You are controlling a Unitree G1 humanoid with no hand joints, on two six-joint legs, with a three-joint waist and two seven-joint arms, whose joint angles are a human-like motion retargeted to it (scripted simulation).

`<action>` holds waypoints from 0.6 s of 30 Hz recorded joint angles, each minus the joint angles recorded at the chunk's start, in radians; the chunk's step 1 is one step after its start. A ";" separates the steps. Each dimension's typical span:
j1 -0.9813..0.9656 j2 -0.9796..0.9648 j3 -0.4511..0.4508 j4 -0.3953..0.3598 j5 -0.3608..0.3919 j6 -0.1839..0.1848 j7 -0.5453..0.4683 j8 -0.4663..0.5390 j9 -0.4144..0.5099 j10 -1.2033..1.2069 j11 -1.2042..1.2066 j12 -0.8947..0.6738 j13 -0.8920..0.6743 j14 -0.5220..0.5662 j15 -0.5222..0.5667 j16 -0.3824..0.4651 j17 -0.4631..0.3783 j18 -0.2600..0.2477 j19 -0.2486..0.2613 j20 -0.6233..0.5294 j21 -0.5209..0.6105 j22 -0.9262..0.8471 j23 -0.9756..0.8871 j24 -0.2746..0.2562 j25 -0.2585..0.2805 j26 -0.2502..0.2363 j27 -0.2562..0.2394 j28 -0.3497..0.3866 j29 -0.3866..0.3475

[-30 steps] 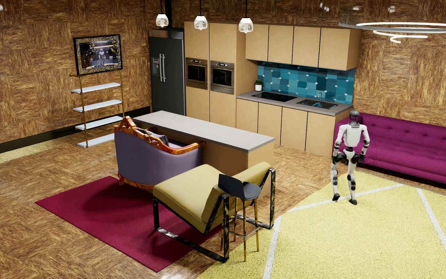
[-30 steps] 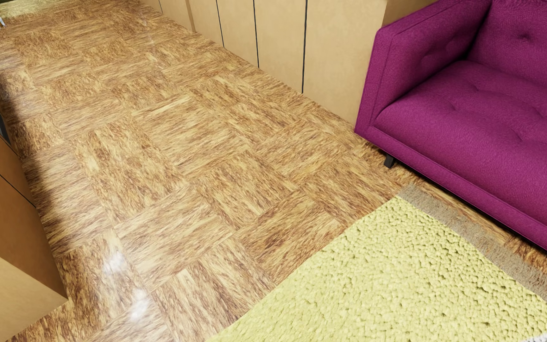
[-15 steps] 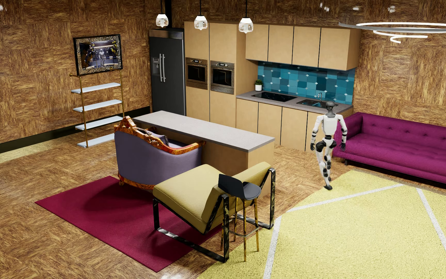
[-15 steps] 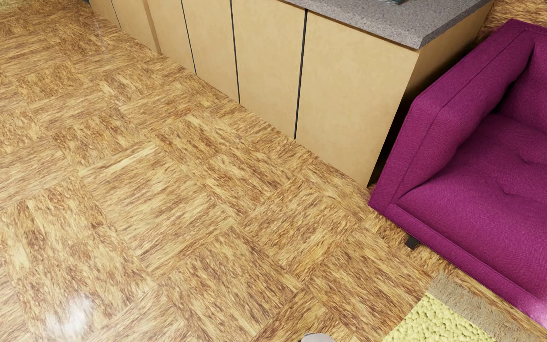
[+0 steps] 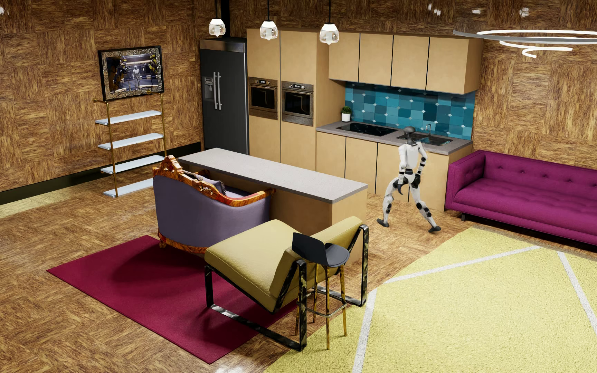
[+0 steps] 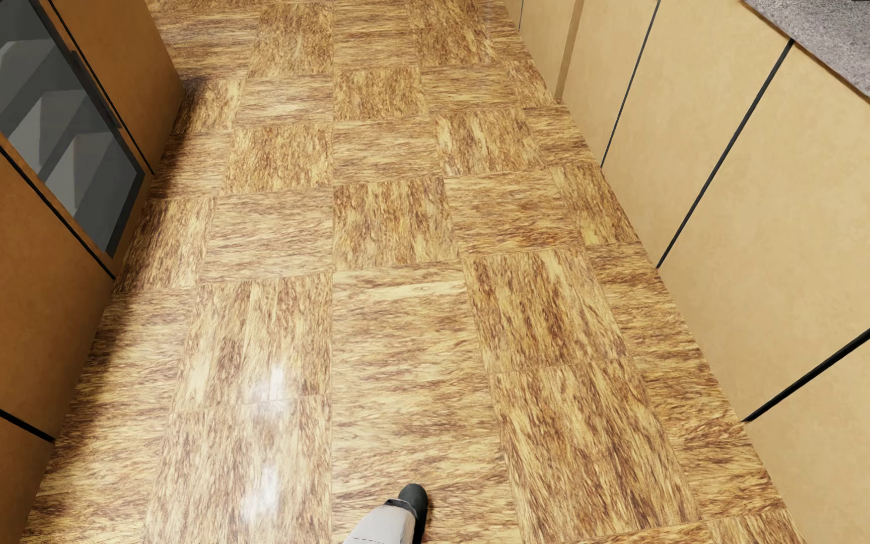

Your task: Move towards the light cyan shelves

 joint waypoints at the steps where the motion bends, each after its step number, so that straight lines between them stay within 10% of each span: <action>1: -0.006 0.052 0.063 0.047 -0.009 -0.011 0.000 0.000 0.009 -0.032 0.005 0.030 -0.026 -0.141 0.010 0.018 -0.007 0.000 0.000 -0.010 0.007 0.013 0.004 0.000 0.000 0.000 0.000 0.000 0.000; 4: -0.153 0.088 0.079 -0.011 -0.099 -0.113 0.000 0.000 -0.023 0.192 0.114 0.077 -0.038 0.421 0.342 0.023 0.014 0.000 0.000 -0.072 -0.046 0.117 0.053 0.000 0.000 0.000 0.000 0.000 0.000; 6: -0.085 -0.075 0.014 -0.100 -0.066 -0.120 0.000 0.000 -0.021 0.288 0.443 0.048 -0.028 0.334 0.542 0.027 0.026 0.000 0.000 -0.100 -0.023 0.125 0.122 0.000 0.000 0.000 0.000 0.000 0.000; 10: 0.324 -0.500 -0.182 -0.248 0.021 -0.087 0.000 0.000 0.014 0.132 0.811 -0.063 -0.007 0.119 0.108 0.022 0.046 0.000 0.000 -0.017 0.036 -0.020 0.143 0.000 0.000 0.000 0.000 0.000 0.000; 15: 0.810 -0.687 -0.433 -0.152 0.022 -0.025 0.000 0.000 0.024 -0.099 -0.022 -0.229 0.042 -0.239 0.162 0.041 0.043 0.000 0.000 0.163 0.018 -0.286 0.117 0.000 0.000 0.000 0.000 0.000 0.000; 18: 0.990 -0.764 -0.498 -0.067 -0.007 -0.022 0.000 0.000 0.008 -0.083 0.012 -0.261 0.067 -0.281 0.121 0.050 0.045 0.000 0.000 0.226 0.000 -0.380 0.126 0.000 0.000 0.000 0.000 0.000 0.000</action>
